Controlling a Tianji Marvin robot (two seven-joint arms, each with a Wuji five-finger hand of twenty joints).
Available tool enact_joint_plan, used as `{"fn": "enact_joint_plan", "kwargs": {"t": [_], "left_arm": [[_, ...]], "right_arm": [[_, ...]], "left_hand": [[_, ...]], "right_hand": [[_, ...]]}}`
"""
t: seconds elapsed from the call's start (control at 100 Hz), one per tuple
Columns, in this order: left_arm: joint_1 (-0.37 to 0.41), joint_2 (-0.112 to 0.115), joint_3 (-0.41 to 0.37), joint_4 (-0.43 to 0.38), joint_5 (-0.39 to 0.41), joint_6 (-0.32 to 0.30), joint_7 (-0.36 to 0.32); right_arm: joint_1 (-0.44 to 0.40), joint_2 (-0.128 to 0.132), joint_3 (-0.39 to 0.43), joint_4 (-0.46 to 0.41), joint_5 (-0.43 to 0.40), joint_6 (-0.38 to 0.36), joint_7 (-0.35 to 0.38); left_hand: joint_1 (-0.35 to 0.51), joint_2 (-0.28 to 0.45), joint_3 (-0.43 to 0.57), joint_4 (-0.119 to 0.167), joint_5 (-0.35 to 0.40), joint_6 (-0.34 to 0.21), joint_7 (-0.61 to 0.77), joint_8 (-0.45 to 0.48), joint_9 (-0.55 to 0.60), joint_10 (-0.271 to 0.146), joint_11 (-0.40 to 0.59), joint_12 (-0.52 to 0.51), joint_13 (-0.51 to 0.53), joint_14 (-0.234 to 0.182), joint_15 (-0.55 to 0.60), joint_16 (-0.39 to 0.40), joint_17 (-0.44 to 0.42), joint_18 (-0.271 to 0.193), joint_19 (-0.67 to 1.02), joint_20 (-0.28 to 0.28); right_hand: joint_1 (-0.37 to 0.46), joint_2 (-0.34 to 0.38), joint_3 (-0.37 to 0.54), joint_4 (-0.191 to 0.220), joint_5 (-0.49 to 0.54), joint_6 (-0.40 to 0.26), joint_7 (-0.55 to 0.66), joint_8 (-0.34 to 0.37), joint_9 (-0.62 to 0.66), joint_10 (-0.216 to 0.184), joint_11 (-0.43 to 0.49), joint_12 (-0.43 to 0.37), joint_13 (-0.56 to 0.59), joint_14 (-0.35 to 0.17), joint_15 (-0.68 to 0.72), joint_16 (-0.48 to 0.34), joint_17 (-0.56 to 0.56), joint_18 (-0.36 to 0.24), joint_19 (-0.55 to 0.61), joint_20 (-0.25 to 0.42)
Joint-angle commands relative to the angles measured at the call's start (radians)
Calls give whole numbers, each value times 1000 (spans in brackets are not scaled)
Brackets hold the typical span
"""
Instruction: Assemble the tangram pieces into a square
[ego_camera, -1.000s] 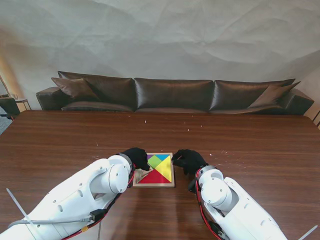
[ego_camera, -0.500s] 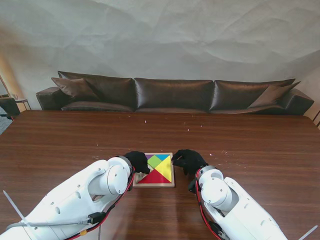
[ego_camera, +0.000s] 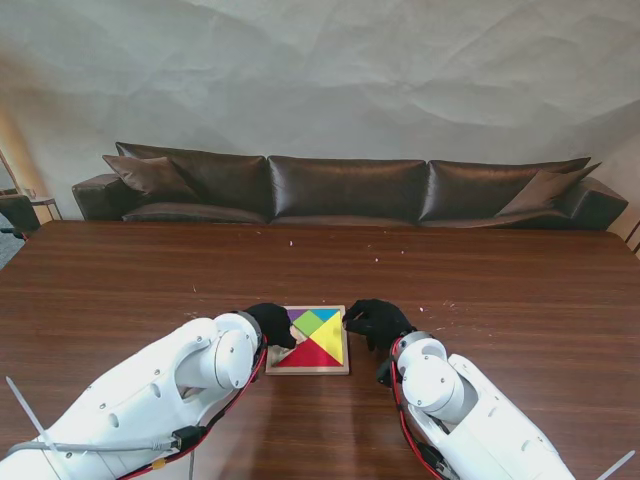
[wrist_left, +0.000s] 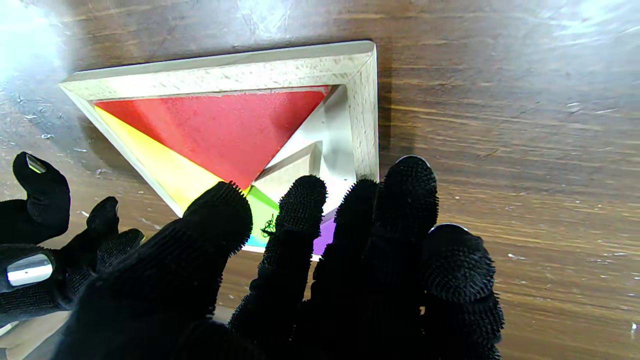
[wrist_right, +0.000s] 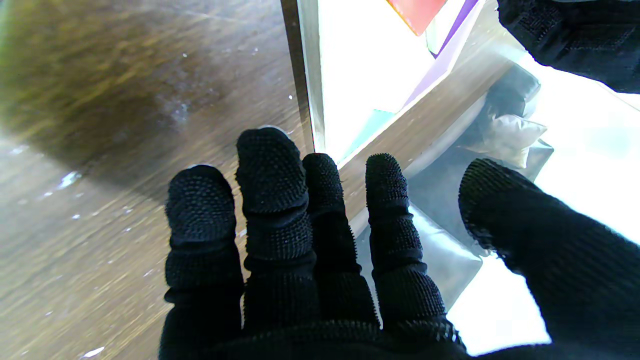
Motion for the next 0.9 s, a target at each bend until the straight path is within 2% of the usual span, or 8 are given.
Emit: {"fn": "enact_joint_plan", "kwargs": {"t": [0.0, 0.36, 0.6, 0.89], "left_arm": [[-3, 1, 1, -8, 1, 4, -27], [-9, 5, 10, -13, -6, 18, -41], [-37, 8, 42, -1, -23, 37, -59], [-54, 9, 62, 12, -47, 52, -70]], "right_arm": [[-3, -2, -3, -2, 1, -3, 16], [-2, -2, -3, -1, 3, -3, 17], [-3, -3, -1, -1, 3, -1, 14], [-3, -3, 0, 0, 3, -2, 14]], "left_hand": [[-38, 30, -3, 43, 37, 8, -23, -9, -19, 38, -22, -34, 22, 14, -10, -7, 10, 1, 63, -3], [-60, 52, 11, 58, 52, 33, -87, -40, -28, 78, -28, -89, 39, 18, -17, -10, 23, 13, 64, -10], [-83, 76, 12, 71, 50, 43, -108, -53, -33, 113, -26, -99, 46, 12, -17, -10, 32, 18, 65, -12], [-97, 92, 12, 87, 48, 58, -131, -76, -41, 124, -25, -109, 47, 13, -23, -13, 33, 28, 63, -13]], "right_hand": [[-9, 33, -18, 28, 6, 5, 10, 2, -24, 23, 13, -10, -16, 6, 16, -4, -136, 9, 30, 25], [-11, 34, -18, 28, 6, 4, 10, 2, -24, 20, 13, -10, -16, 5, 16, -4, -135, 6, 31, 25], [-9, 34, -18, 28, 5, 5, 10, 2, -25, 22, 13, -11, -17, 8, 16, -4, -135, 7, 31, 25], [-9, 34, -18, 28, 6, 5, 11, 2, -25, 22, 13, -11, -17, 4, 16, -4, -136, 7, 31, 25]]}}
